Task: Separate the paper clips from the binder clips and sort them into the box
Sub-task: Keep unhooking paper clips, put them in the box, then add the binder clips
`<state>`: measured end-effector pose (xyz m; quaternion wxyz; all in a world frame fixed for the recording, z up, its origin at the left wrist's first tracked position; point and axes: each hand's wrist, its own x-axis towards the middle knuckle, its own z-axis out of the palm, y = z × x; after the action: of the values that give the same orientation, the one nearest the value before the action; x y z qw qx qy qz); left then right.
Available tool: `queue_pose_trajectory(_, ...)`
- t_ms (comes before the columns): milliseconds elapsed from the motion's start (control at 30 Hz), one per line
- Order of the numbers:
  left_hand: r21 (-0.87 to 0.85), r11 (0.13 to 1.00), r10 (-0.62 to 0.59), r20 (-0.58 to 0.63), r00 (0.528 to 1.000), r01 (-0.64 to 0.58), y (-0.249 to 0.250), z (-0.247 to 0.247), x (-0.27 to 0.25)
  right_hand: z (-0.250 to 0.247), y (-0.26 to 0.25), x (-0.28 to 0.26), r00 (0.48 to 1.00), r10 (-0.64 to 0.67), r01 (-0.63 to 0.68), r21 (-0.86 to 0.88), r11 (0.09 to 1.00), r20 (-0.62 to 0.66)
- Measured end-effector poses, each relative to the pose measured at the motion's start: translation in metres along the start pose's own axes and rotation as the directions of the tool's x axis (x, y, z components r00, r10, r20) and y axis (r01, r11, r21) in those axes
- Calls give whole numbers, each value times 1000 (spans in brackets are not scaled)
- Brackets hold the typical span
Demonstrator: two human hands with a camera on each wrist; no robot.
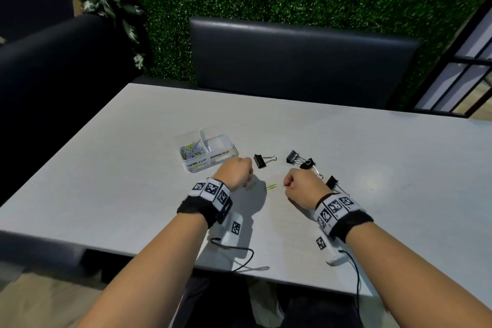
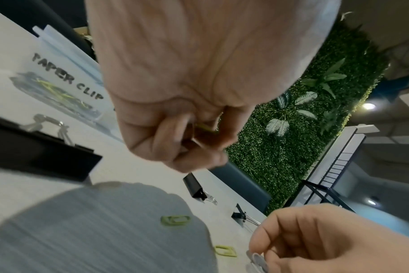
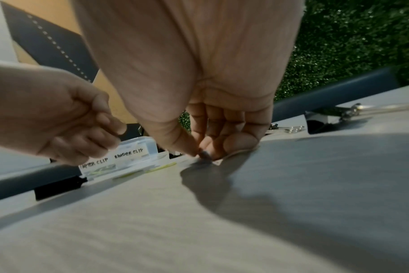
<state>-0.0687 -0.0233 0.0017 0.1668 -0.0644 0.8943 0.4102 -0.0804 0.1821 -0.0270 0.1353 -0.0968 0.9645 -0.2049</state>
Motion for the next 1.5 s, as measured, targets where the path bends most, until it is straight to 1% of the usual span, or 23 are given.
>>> queue_pose_trajectory(33,-31,999,-14,-8,1000,14,-1,-1,1,0,1,1,1000,-4,4,-12,1000,-6)
queue_pose_trajectory(133,-32,999,-27,4,1000,27,-3,-4,7,-1,0,0,1000,-6,6,-54,999,-3)
queue_pose_trajectory(200,173,984,-19,-45,999,27,-5,-1,10,-3,1,0,1000,-5,4,-54,999,-8)
queue_pose_trajectory(233,282,959,-5,-65,998,23,-4,1,7,-4,2,1,1000,-1,0,-36,999,-25)
queue_pose_trajectory(300,419,907,-6,-95,995,45,-5,7,5,-7,2,1,996,28,-23,64,998,-82)
queue_pose_trajectory(367,508,859,-27,-93,995,71,-5,14,6,-11,2,2,987,90,-60,214,975,-131)
queue_pose_trajectory(433,532,843,-26,-104,994,78,-4,18,8,-14,0,3,981,138,-84,335,938,-140)
queue_pose_trajectory(467,537,840,-13,-116,993,74,-2,19,8,-15,-1,2,983,133,-84,334,939,-126)
queue_pose_trajectory(567,538,841,7,-110,994,53,0,21,11,-12,-8,0,998,47,-34,262,964,-45)
queue_pose_trajectory(666,550,833,-24,-67,997,57,2,22,12,-3,-17,1,998,-60,56,132,990,23)
queue_pose_trajectory(766,544,837,-51,-28,998,58,-2,24,13,4,-25,14,991,-102,102,8,995,86)
queue_pose_trajectory(833,558,828,-52,-9,999,49,-4,25,13,4,-33,23,987,-80,91,-74,993,140)
queue_pose_trajectory(933,599,800,-51,8,999,36,-3,31,11,5,-44,31,976,26,17,-196,980,215)
queue_pose_trajectory(1000,613,789,-41,-9,999,38,0,35,8,5,-47,32,973,80,-30,-221,975,218)
queue_pose_trajectory(1100,594,803,-23,-33,999,38,0,35,8,9,-44,28,976,71,-26,-212,977,206)
queue_pose_trajectory(1200,509,861,16,-56,998,15,-2,29,9,14,-35,19,988,26,-9,-114,993,153)
queue_pose_trajectory(1266,389,921,36,-18,999,-26,-3,24,8,15,-25,14,995,38,-40,17,999,93)
queue_pose_trajectory(1300,289,956,37,28,999,-43,-4,22,8,16,-20,13,995,63,-70,95,993,74)
queue_pose_trajectory(1333,145,988,38,85,996,-50,-4,20,8,13,-16,10,993,100,-111,193,975,66)
queue_pose_trajectory(1366,-13,1000,26,130,991,-25,-3,19,7,10,-11,9,989,134,-145,315,938,56)
queue_pose_trajectory(1400,-172,985,5,141,990,19,-3,19,6,6,-10,6,981,187,-193,453,870,59)
queue_pose_trajectory(1433,-321,944,-27,142,990,72,-2,19,5,3,-7,3,965,249,-246,597,764,79)
queue_pose_trajectory(1500,-574,800,-96,166,981,176,0,20,1,-5,-6,-2,926,337,-330,798,505,169)
